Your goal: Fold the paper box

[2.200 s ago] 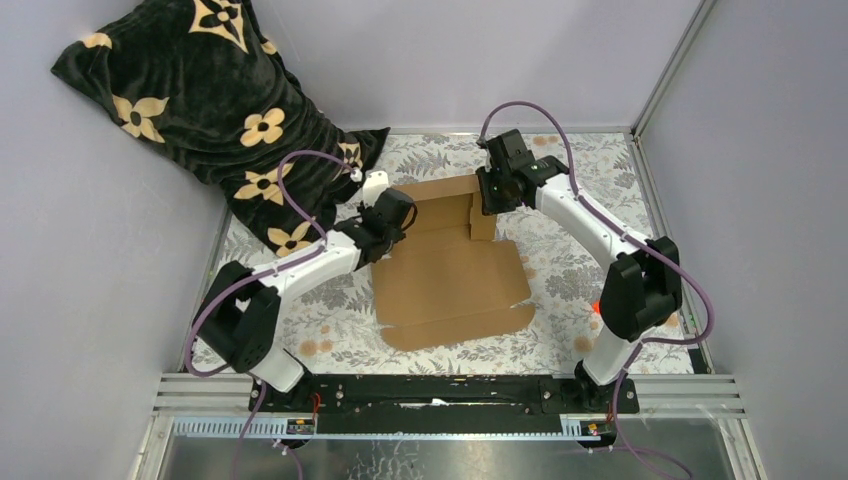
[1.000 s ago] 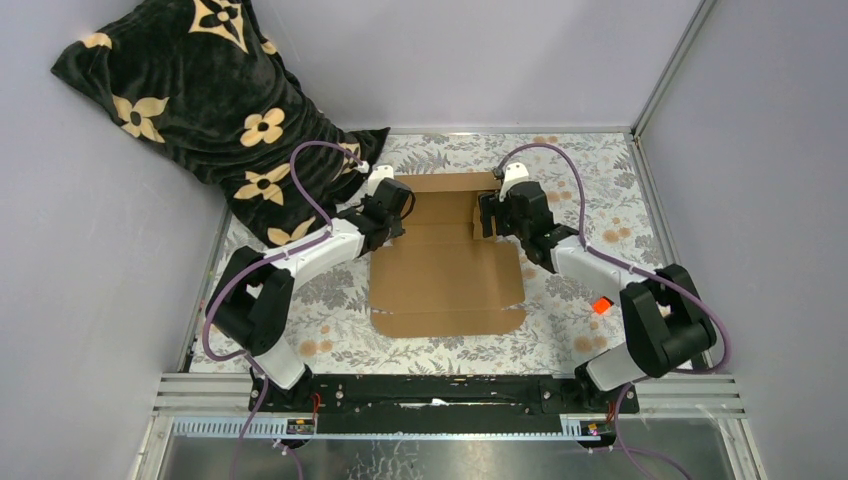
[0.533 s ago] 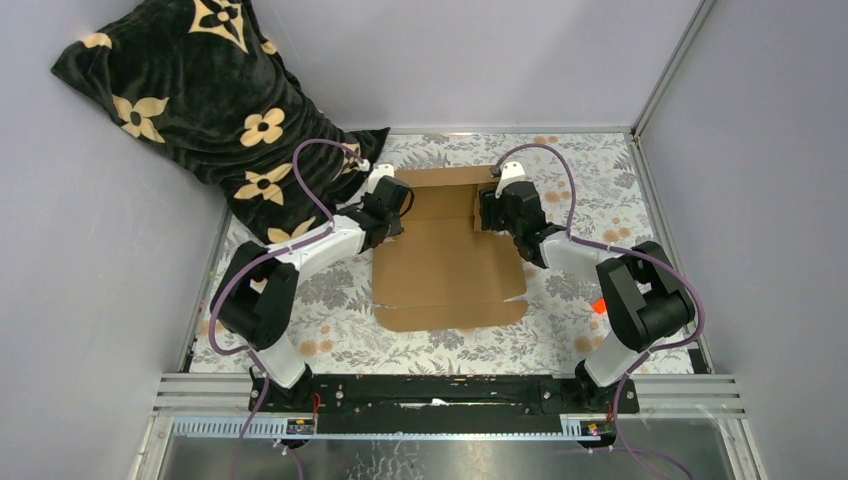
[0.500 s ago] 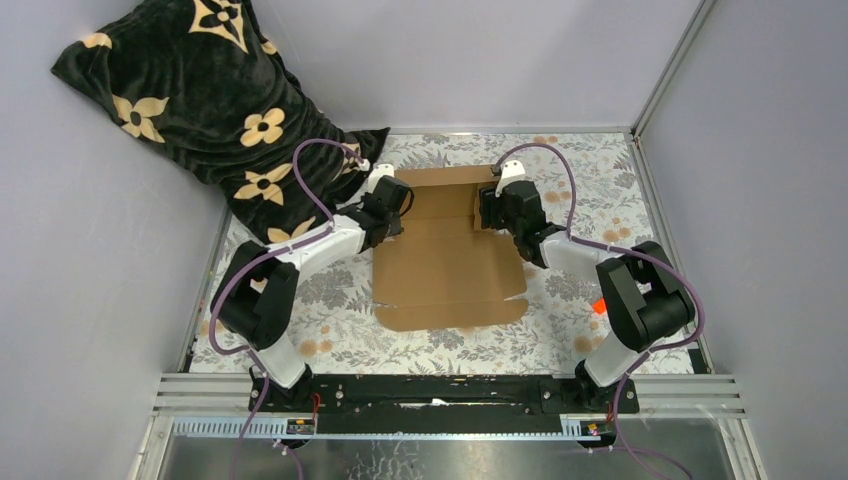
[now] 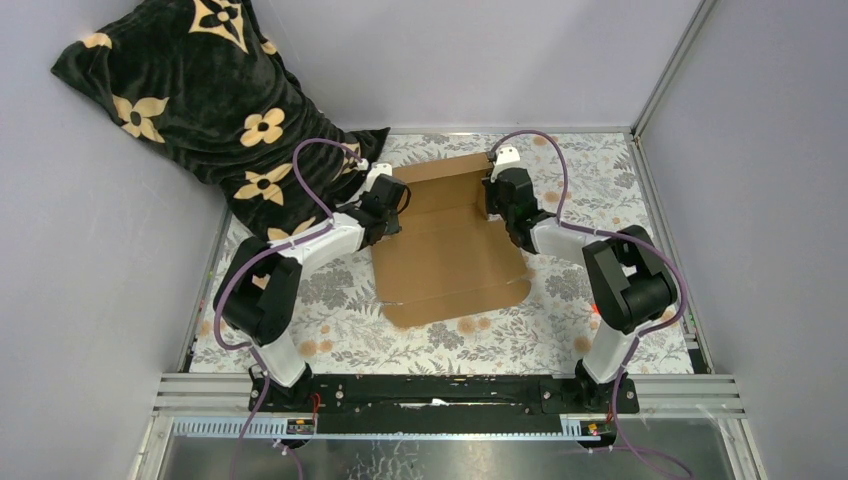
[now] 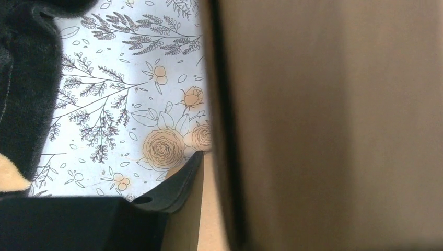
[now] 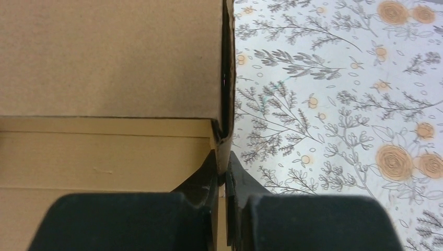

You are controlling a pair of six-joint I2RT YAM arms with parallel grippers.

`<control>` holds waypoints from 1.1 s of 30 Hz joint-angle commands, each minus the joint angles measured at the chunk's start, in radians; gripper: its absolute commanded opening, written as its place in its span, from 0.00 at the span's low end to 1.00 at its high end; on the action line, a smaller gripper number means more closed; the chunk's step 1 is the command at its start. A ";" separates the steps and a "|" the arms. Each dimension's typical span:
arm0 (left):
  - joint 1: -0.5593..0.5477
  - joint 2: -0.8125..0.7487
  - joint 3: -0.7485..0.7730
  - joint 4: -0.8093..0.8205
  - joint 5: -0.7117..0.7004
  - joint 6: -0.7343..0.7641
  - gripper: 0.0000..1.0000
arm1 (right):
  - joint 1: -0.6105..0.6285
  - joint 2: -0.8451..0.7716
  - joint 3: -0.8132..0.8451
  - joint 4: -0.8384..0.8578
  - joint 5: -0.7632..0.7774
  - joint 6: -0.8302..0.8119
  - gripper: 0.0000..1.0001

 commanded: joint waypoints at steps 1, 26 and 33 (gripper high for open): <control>0.014 0.017 0.029 0.055 0.017 0.021 0.33 | -0.006 0.028 0.070 -0.030 0.112 -0.001 0.04; 0.053 0.031 -0.037 0.424 0.079 0.065 0.48 | -0.004 0.096 0.133 -0.110 0.234 -0.088 0.03; 0.053 0.064 -0.064 0.570 0.078 0.091 0.51 | -0.004 0.090 0.133 -0.131 0.205 -0.083 0.02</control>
